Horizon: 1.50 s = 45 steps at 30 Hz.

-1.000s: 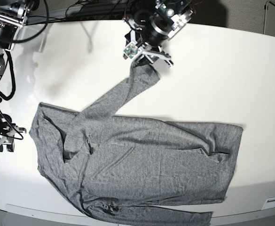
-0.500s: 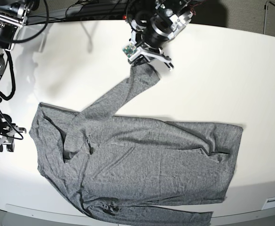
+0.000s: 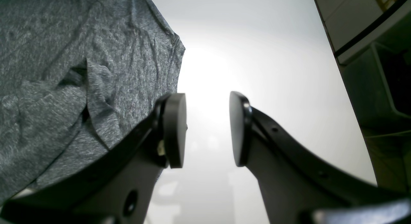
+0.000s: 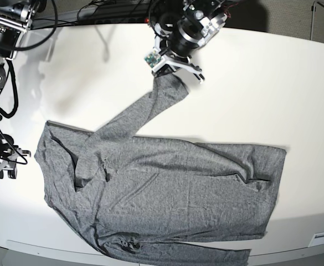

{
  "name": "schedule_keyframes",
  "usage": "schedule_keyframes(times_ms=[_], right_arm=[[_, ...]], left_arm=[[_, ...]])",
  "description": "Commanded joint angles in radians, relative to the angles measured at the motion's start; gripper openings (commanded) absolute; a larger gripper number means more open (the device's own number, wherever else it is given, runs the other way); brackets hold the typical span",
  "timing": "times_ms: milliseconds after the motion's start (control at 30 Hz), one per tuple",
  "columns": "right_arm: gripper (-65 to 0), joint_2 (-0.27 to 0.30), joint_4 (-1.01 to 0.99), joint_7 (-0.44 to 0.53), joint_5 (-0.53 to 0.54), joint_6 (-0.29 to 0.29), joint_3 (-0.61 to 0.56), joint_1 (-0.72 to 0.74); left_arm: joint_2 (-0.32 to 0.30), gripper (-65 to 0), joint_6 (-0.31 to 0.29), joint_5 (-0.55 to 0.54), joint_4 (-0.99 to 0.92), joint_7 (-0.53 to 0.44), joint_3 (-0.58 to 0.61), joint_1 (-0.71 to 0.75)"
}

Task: Fold the T-shirt properly
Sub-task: 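Lift the sleeve cuff with the left gripper, then carry the sleeve across the shirt body and lay it down with the left gripper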

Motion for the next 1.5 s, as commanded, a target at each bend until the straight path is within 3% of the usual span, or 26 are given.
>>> schedule_keyframes(times_ms=[0, 300, 633, 900, 1200, 1300, 1467], right_arm=[[-42.5, 0.020, 0.019, 0.028, 0.005, 0.001, 0.006, 0.022], [-42.5, 0.016, 0.019, 0.023, 0.005, 0.001, 0.006, 0.022], [-42.5, 0.016, 0.019, 0.014, 0.005, 0.000, 0.006, 0.022], [-42.5, 0.016, 0.019, 0.011, 0.005, 0.001, 0.006, 0.022], [-42.5, 0.014, 0.019, 0.011, 0.024, 0.001, 0.006, 0.022], [-42.5, 0.005, 0.019, 0.011, 0.037, 0.001, 0.007, 0.022], [-42.5, -0.006, 0.019, 0.011, 0.034, 0.001, 0.007, 0.019]], left_arm=[[0.011, -65.0, 0.007, 0.016, 0.013, -0.016, 0.007, 0.006], [0.011, -65.0, 0.007, 0.016, 0.063, 0.007, 0.007, 0.003], [0.011, -65.0, 0.007, 0.015, 0.095, 0.188, 0.007, -0.189], [0.010, -65.0, 0.007, 0.016, 0.095, 0.279, 0.006, -0.307], [-0.023, -65.0, 0.008, 0.016, 0.094, 0.277, 0.005, -0.451], [-0.047, -65.0, 0.035, 0.015, 0.094, 0.281, 0.000, -0.502], [-0.053, -65.0, 0.049, 0.003, 0.083, 0.280, -0.085, -0.541]])
